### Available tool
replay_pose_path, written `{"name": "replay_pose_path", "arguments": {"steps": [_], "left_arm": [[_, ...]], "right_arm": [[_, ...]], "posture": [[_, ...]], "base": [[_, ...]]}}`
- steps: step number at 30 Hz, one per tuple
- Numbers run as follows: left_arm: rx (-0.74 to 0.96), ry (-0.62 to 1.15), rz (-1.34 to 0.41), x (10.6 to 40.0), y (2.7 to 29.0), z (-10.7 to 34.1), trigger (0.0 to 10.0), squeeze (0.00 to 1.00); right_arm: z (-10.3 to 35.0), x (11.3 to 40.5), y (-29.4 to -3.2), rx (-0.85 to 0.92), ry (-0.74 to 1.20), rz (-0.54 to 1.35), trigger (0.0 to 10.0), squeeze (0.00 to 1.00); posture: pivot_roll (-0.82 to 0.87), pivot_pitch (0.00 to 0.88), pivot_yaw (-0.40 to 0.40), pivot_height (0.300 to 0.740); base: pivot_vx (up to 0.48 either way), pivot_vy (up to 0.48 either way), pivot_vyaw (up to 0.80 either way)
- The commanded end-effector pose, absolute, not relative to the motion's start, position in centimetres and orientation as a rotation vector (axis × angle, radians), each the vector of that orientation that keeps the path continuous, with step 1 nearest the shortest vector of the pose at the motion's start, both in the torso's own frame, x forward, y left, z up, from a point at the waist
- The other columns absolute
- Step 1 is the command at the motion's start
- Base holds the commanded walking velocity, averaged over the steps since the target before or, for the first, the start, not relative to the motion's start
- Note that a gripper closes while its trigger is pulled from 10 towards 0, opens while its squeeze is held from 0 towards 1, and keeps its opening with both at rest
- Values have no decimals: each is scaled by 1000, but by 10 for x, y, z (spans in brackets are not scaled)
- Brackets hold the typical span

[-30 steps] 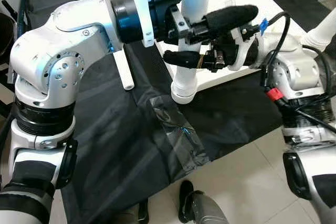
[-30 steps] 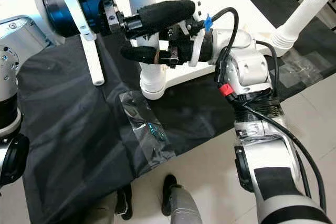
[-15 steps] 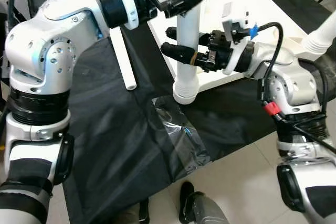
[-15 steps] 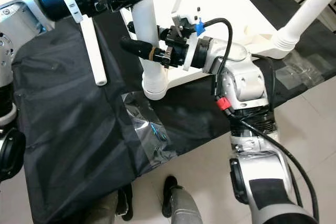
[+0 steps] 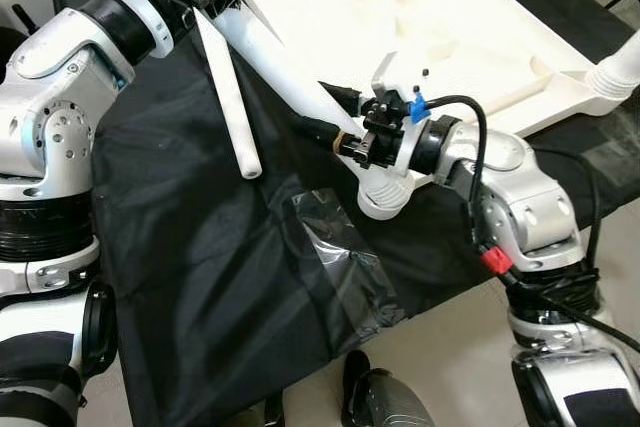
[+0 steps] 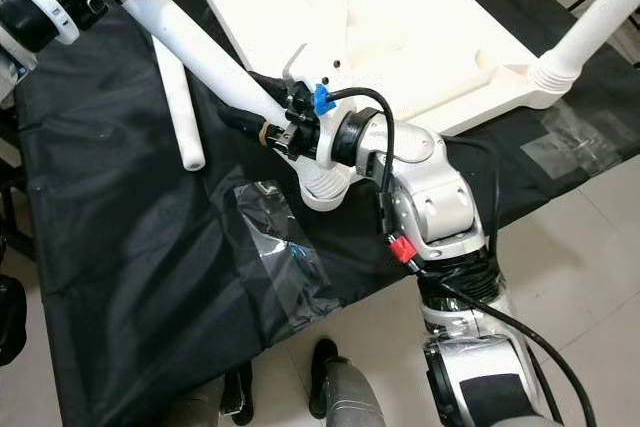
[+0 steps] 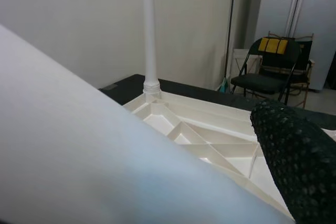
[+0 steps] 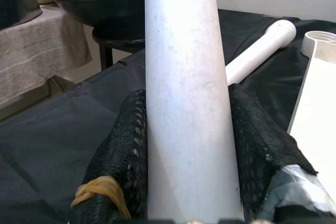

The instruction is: Building children table

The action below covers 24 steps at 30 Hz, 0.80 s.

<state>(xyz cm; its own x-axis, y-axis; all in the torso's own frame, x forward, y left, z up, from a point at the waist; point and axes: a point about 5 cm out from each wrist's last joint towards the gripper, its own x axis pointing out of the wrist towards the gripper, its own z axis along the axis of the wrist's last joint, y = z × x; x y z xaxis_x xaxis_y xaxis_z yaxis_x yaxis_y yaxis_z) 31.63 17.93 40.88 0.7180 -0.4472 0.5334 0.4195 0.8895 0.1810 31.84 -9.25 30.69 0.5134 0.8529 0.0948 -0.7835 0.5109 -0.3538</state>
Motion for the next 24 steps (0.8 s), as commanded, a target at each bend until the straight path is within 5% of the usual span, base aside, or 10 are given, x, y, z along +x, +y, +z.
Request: {"name": "replay_pose_path", "arguments": {"steps": [1, 9, 14, 24], "left_arm": [[66, -547, -347, 324, 202, 398, 10000, 0], [22, -599, -377, 323, 197, 401, 10000, 0], [-343, -565, -741, 322, 157, 397, 10000, 0], [-433, -572, -976, 304, 117, 401, 10000, 0]], "right_arm": [[295, 320, -98, -222, -234, 976, 0, 0], [301, 322, -101, -215, -250, 904, 0, 0], [307, 322, -100, -253, -340, 867, 0, 0], [320, 318, -97, -297, -452, 883, 0, 0]], "posture": [[25, 353, 5, 740], [28, 343, 5, 740], [28, 324, 6, 740], [31, 312, 8, 740]], "base": [[0, 0, 0], [0, 0, 0], [0, 0, 0], [0, 0, 0]]}}
